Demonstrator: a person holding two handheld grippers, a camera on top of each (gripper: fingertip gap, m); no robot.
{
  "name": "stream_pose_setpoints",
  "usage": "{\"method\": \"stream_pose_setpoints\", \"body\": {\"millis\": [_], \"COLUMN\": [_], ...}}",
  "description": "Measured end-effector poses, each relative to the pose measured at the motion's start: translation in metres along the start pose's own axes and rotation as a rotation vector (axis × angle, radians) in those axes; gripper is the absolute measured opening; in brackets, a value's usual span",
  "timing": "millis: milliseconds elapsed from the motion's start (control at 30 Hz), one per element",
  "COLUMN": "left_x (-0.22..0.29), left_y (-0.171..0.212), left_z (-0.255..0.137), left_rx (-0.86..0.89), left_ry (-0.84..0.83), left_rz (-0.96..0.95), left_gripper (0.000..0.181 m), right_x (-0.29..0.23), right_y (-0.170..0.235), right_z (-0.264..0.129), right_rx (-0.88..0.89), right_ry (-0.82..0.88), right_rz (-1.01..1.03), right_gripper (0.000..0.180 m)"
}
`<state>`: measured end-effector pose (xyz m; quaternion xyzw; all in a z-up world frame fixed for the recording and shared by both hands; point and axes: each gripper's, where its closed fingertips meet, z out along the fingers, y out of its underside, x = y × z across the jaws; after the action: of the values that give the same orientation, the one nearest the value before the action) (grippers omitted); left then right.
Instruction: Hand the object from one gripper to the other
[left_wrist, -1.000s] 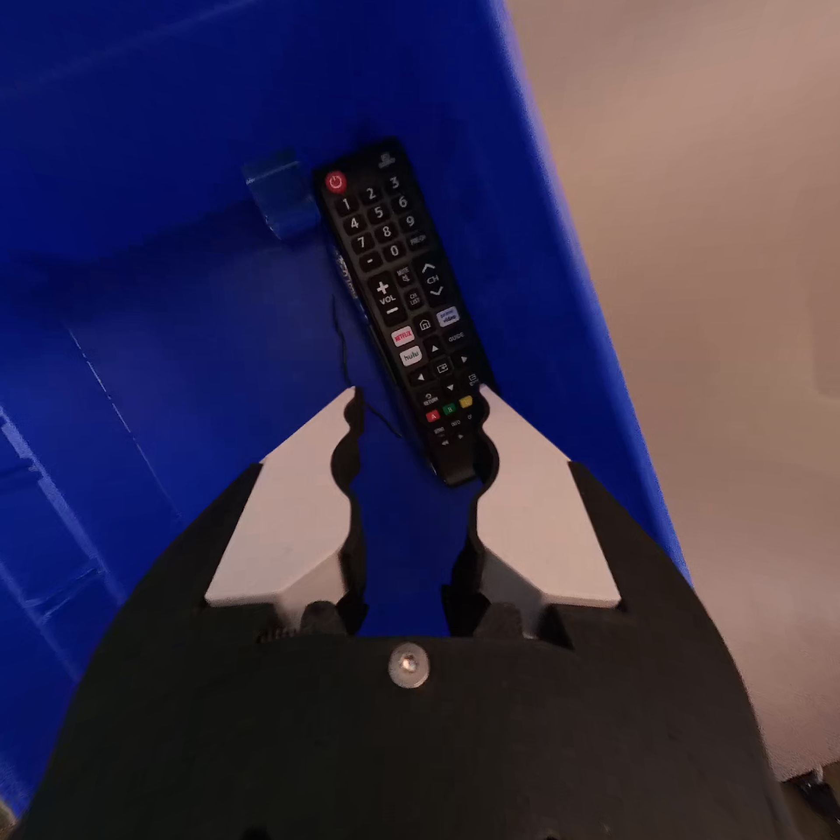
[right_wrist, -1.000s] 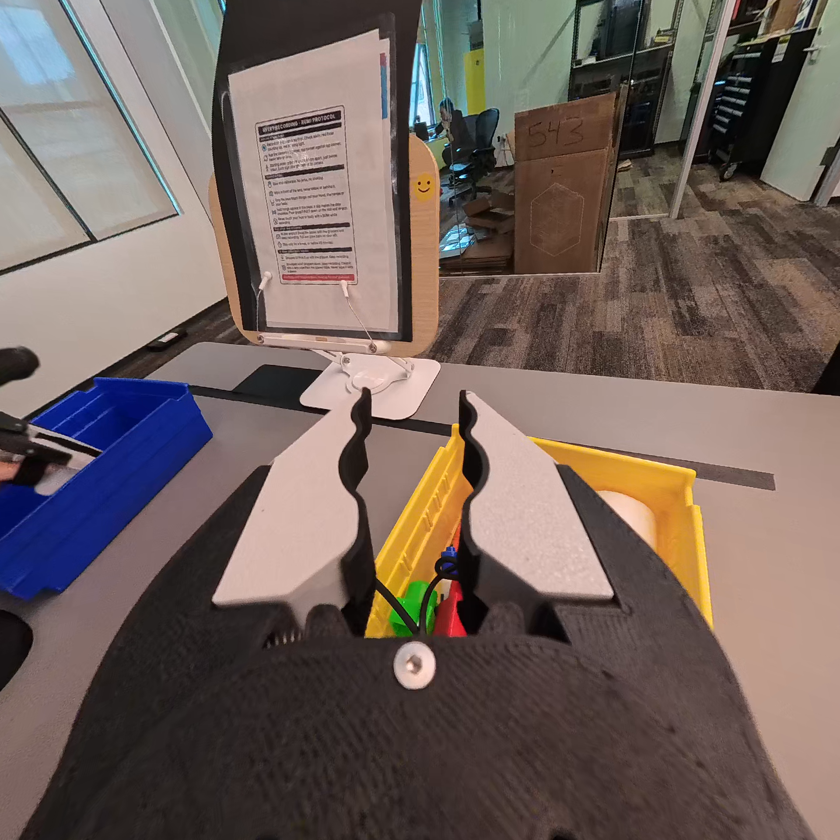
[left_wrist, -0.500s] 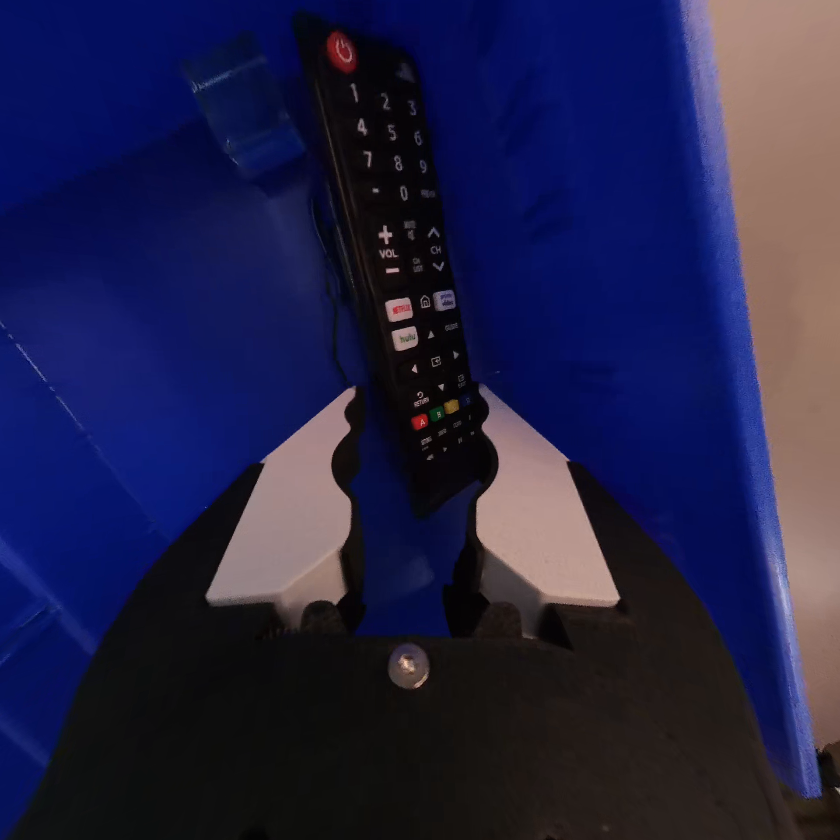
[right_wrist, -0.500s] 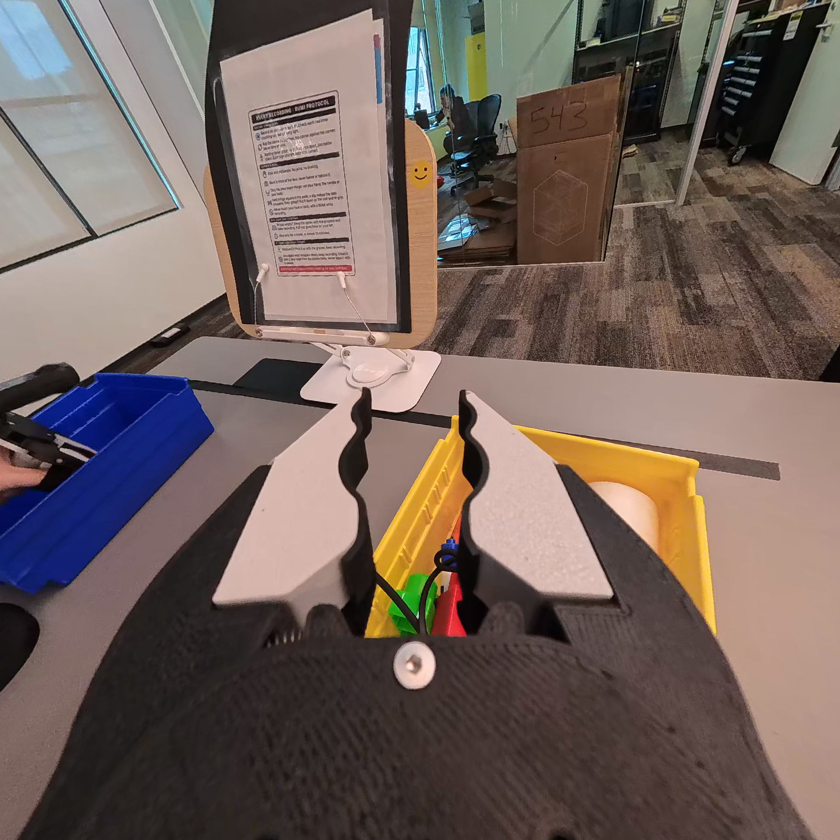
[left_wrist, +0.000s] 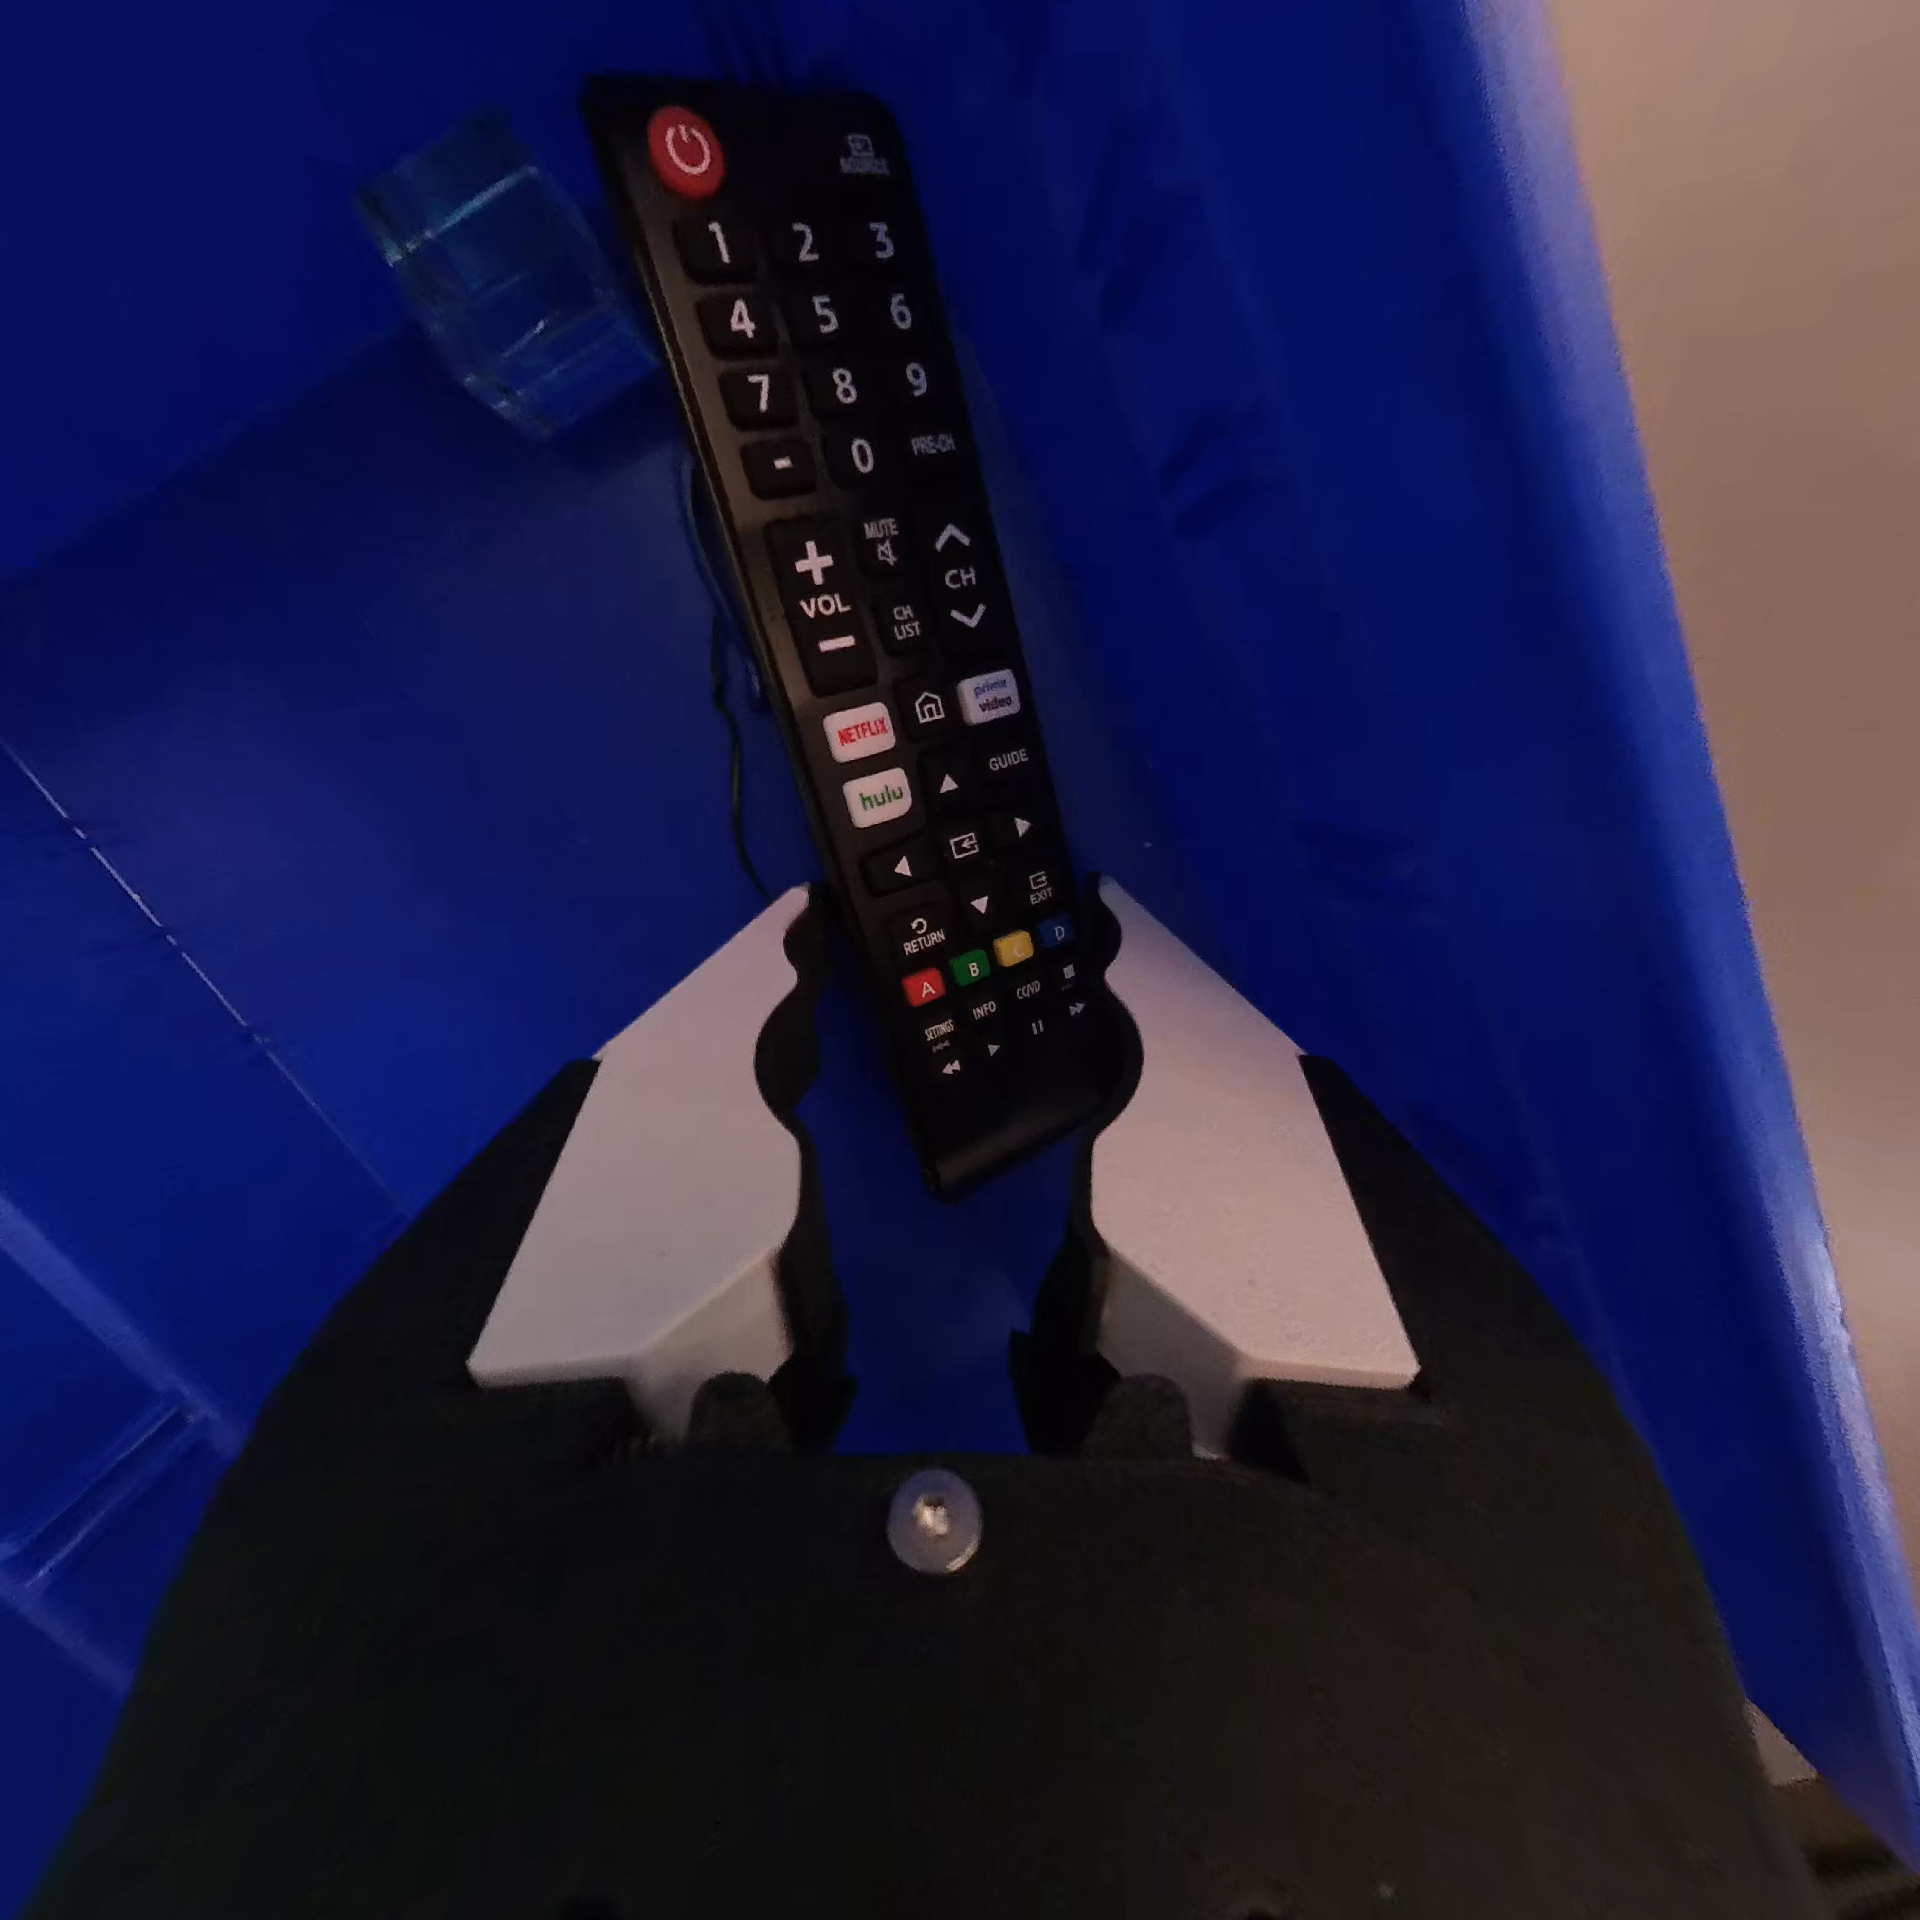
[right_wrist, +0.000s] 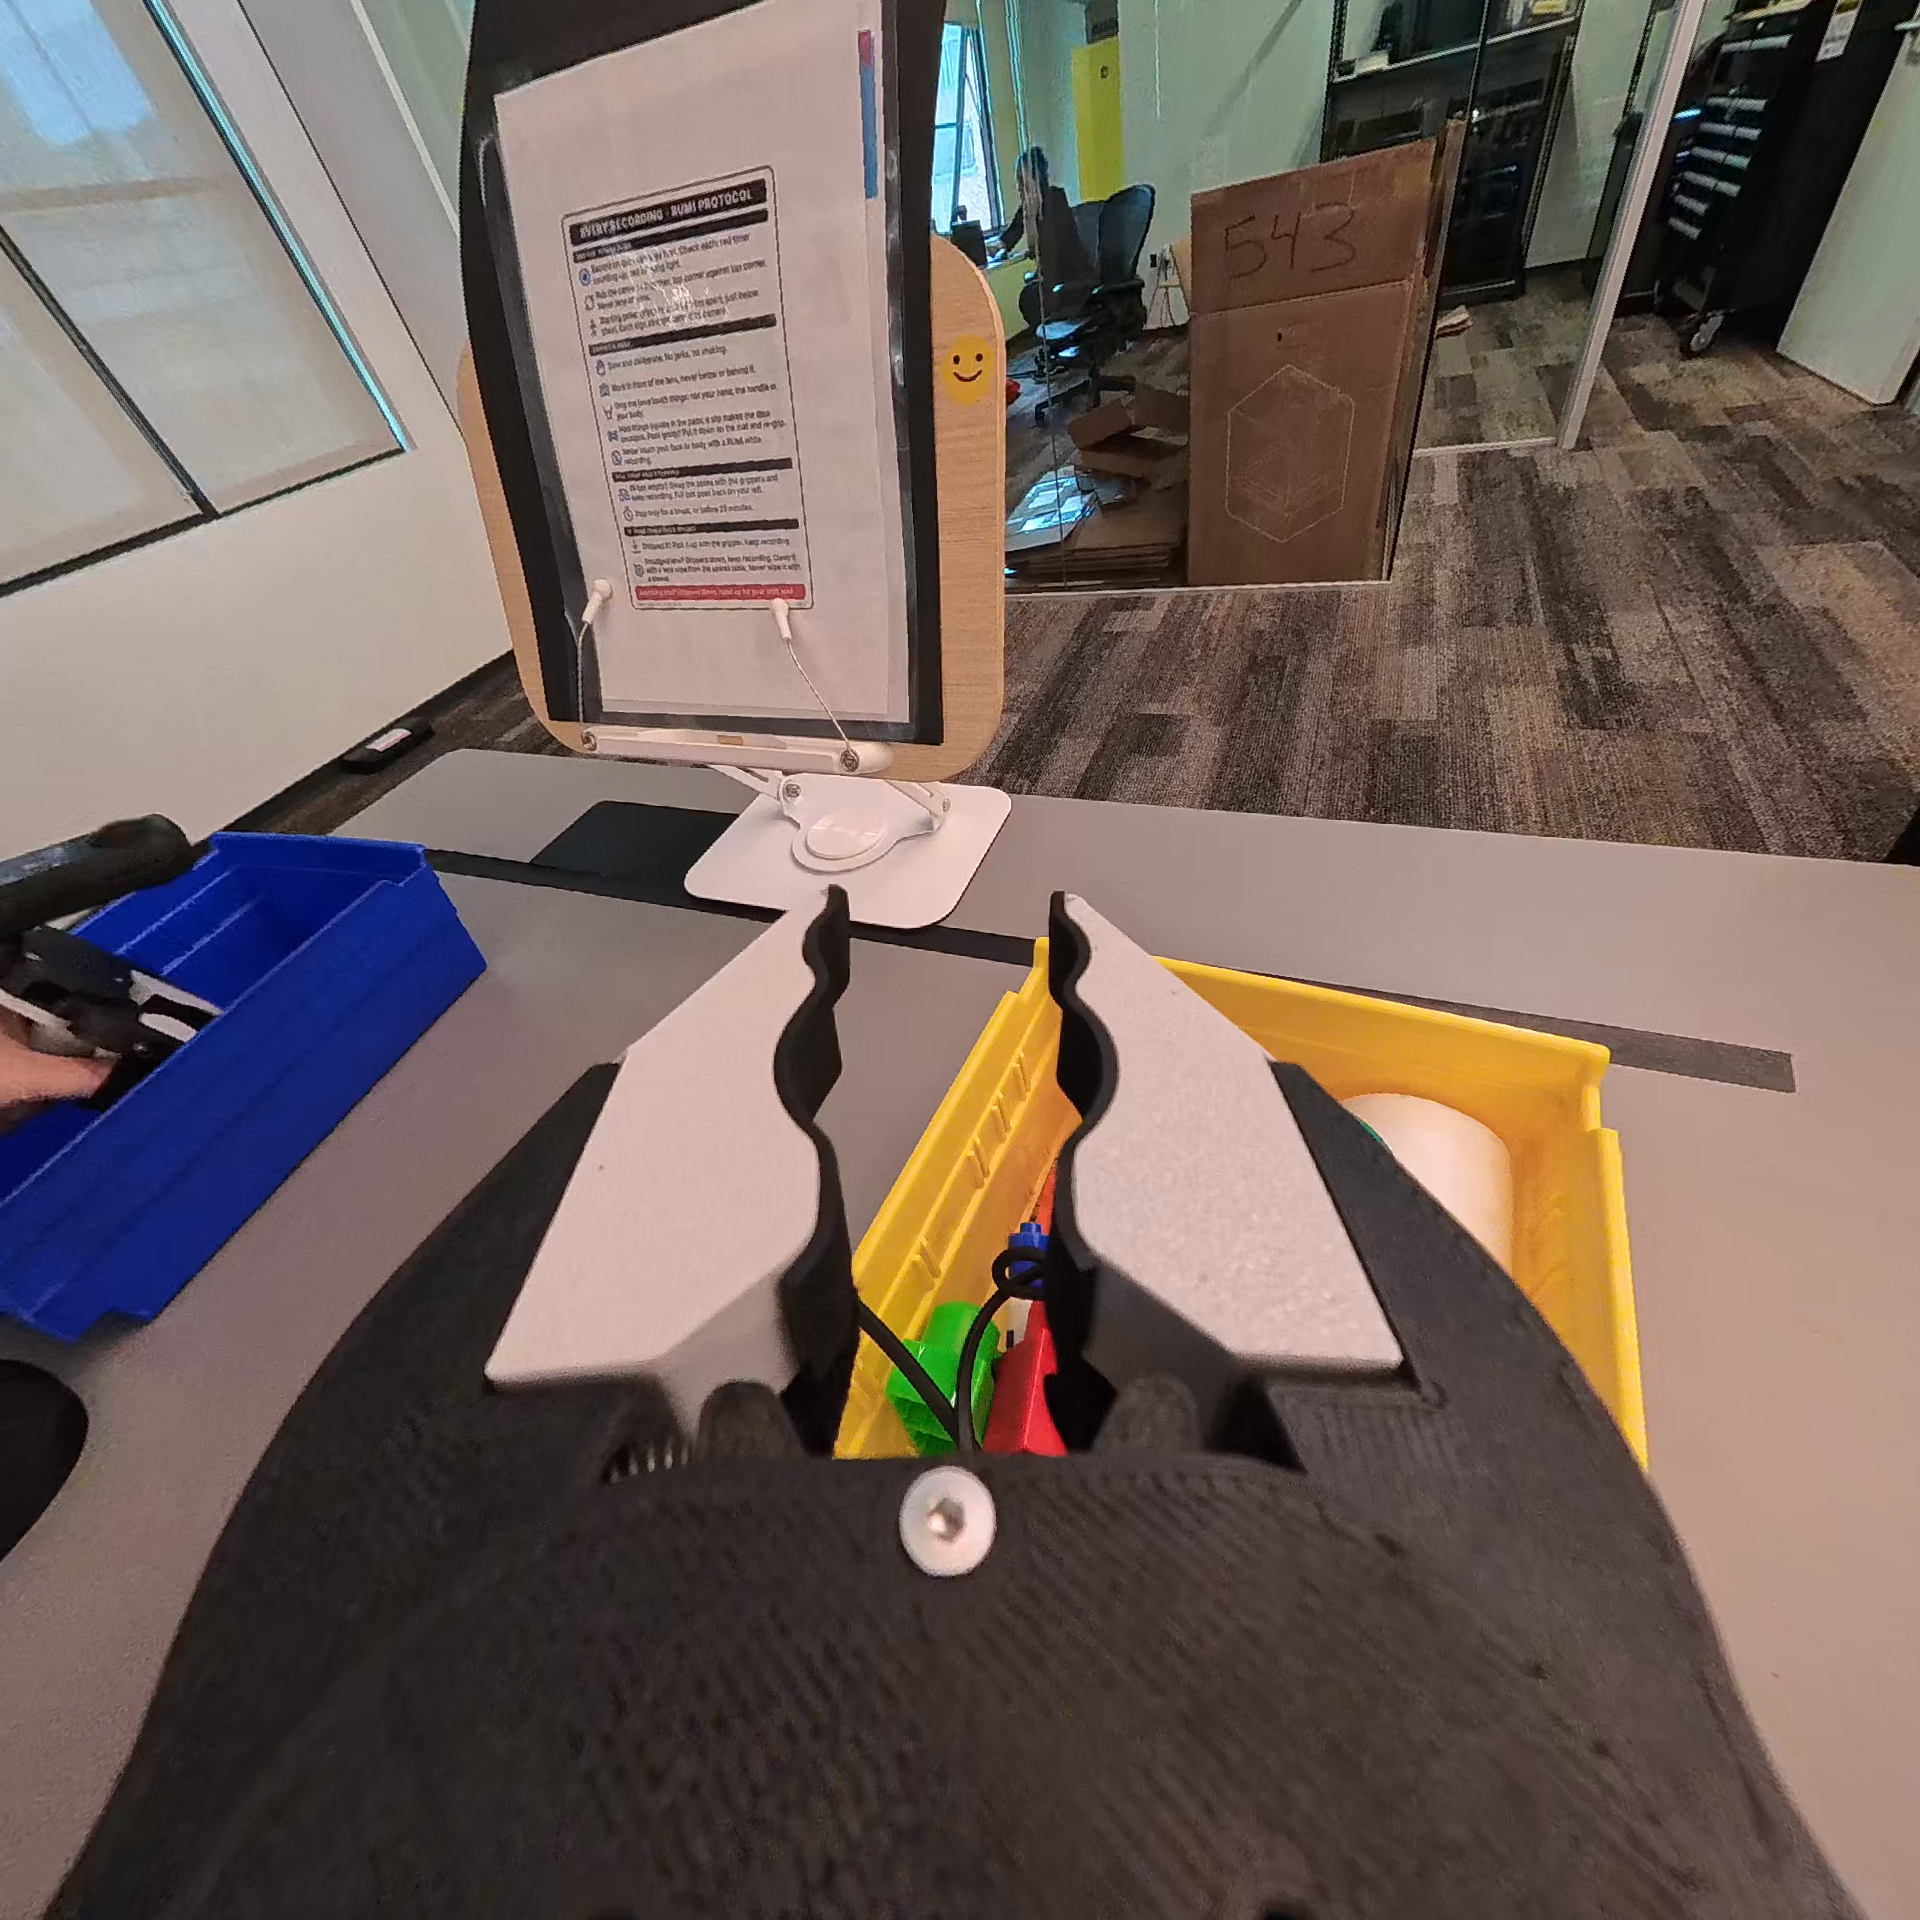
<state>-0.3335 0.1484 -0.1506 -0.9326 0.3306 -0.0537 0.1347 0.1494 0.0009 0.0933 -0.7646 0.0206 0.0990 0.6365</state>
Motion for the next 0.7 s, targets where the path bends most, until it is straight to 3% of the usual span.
{"method": "stream_pose_setpoints", "body": {"millis": [100, 400, 700], "left_x": [-0.002, -0.018, -0.031], "left_y": [-0.001, -0.008, -0.007], "left_z": [-0.006, -0.041, -0.104], "left_rx": [0.02, 0.178, 0.422], "left_ry": [0.034, 0.061, 0.171], "left_rz": [-0.031, -0.071, -0.176], "left_gripper": [0.036, 0.034, 0.032], "right_x": [0.001, 0.001, -0.002], "right_y": [0.0, 0.001, 0.004], "right_z": [0.0, 0.001, 0.005], "right_rx": [0.001, -0.003, -0.018], "right_ry": [-0.001, -0.001, -0.001], "right_rz": [0.002, 0.003, -0.01], "right_gripper": [0.037, 0.037, 0.037]}}
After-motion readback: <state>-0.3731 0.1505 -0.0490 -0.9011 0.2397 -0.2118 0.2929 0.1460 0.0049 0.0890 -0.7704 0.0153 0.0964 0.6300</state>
